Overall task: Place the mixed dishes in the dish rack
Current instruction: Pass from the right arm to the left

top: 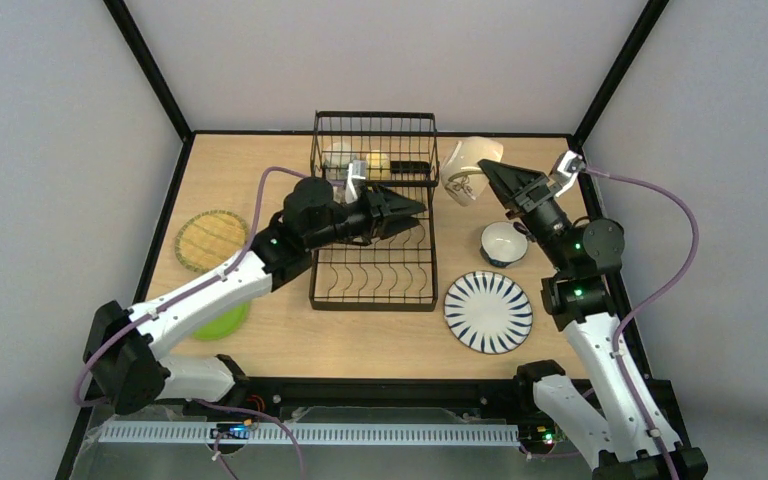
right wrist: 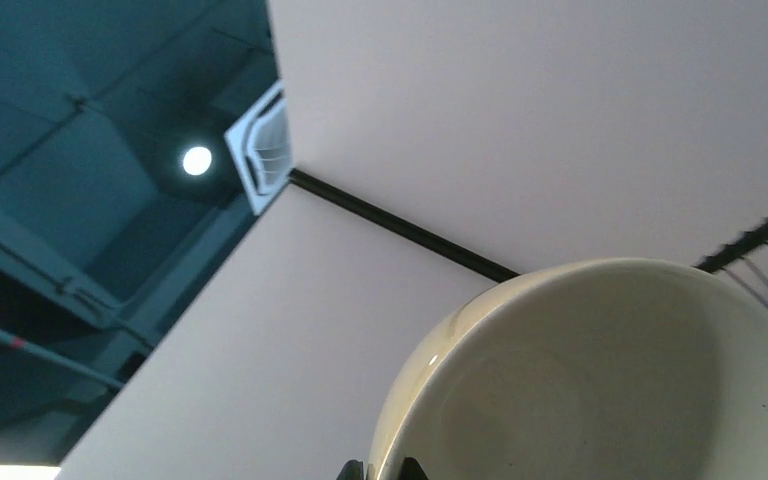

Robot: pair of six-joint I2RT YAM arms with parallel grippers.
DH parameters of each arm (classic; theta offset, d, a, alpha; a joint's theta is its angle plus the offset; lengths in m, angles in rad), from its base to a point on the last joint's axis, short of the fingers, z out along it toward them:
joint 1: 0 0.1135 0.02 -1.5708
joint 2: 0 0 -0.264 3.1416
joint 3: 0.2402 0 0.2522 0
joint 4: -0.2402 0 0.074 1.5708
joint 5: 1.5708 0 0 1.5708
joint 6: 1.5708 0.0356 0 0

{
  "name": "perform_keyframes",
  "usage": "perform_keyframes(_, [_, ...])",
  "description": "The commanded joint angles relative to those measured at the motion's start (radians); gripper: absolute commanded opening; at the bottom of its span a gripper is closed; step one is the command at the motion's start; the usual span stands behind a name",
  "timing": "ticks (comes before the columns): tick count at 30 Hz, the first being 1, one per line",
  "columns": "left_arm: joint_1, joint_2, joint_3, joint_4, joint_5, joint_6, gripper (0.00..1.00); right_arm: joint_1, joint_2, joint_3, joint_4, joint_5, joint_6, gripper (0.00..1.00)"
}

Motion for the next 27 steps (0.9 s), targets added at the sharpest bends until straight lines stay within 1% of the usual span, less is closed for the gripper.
perform_keyframes(1, [0.005,0.063,0.022,0.285,0.066,-0.206,0.99,0.006,-0.008,-0.014,0.319,0.009,0.159,0.0])
perform_keyframes(4, [0.003,0.097,0.008,0.434,0.064,-0.315,0.99,0.006,0.012,-0.024,0.426,0.015,0.234,0.0])
perform_keyframes(10, [-0.016,0.169,0.006,0.654,0.021,-0.495,0.99,0.006,0.059,-0.065,0.62,0.046,0.366,0.0])
perform_keyframes(17, [-0.077,0.275,-0.004,0.903,-0.116,-0.714,0.99,0.006,0.094,-0.124,0.789,0.103,0.477,0.0])
perform_keyframes(20, [-0.104,0.314,0.009,0.961,-0.163,-0.763,0.99,0.006,0.113,-0.136,0.848,0.115,0.515,0.0])
perform_keyframes(27, [-0.158,0.369,0.016,1.064,-0.319,-0.847,0.99,0.006,0.116,-0.159,0.894,0.129,0.554,0.0])
